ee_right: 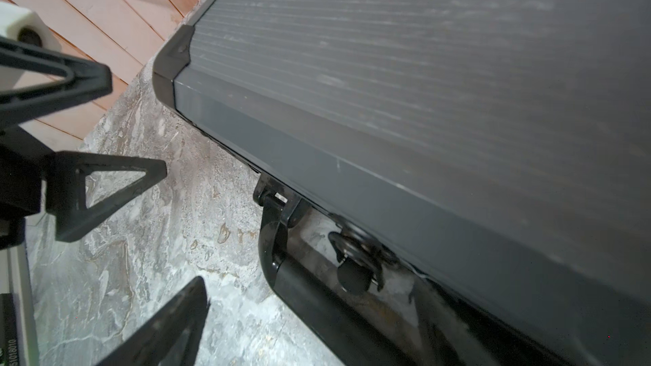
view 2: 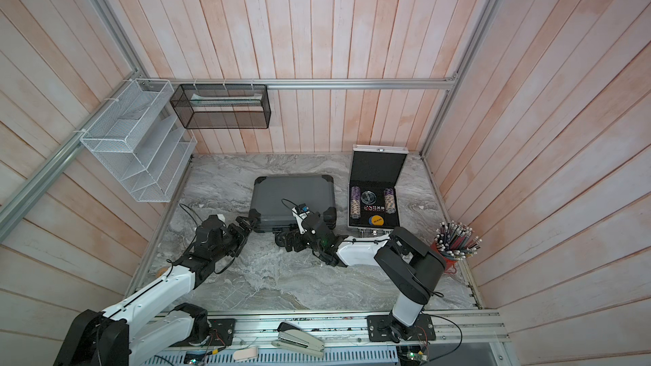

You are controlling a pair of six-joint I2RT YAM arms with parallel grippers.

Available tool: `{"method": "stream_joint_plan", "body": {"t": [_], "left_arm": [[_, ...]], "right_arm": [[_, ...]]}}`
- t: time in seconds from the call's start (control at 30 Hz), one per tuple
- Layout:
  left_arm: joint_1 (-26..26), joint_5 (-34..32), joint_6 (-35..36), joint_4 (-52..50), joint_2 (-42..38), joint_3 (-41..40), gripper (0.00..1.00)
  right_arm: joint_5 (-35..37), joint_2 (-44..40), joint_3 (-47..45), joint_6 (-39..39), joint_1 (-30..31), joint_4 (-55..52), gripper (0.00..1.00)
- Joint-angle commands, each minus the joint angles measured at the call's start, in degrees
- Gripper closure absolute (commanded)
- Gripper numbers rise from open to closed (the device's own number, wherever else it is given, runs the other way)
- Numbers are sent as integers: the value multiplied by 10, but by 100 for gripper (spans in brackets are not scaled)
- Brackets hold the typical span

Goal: Open the poker set cases
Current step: Place the poker set case at the center of the board, then open the fastener on the poker set case.

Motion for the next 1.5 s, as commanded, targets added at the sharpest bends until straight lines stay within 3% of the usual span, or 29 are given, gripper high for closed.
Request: {"method": "stream_joint_plan", "body": {"t": [0.0,0.17,0.67,1.47], "left_arm": [[6,5,88,-31,25,38,0],[11,3,148,-50,76,83,0],[27,-6,201,-46,169,94,3],[32,25,159,18,212,46,8]], "right_arm": [[10,21,23,-22,4,-11,8],[12,24,32,-29,7,-10,7],[10,29,42,-40,7,-8,7],[9,53,67,-80,42,-58,11]]}}
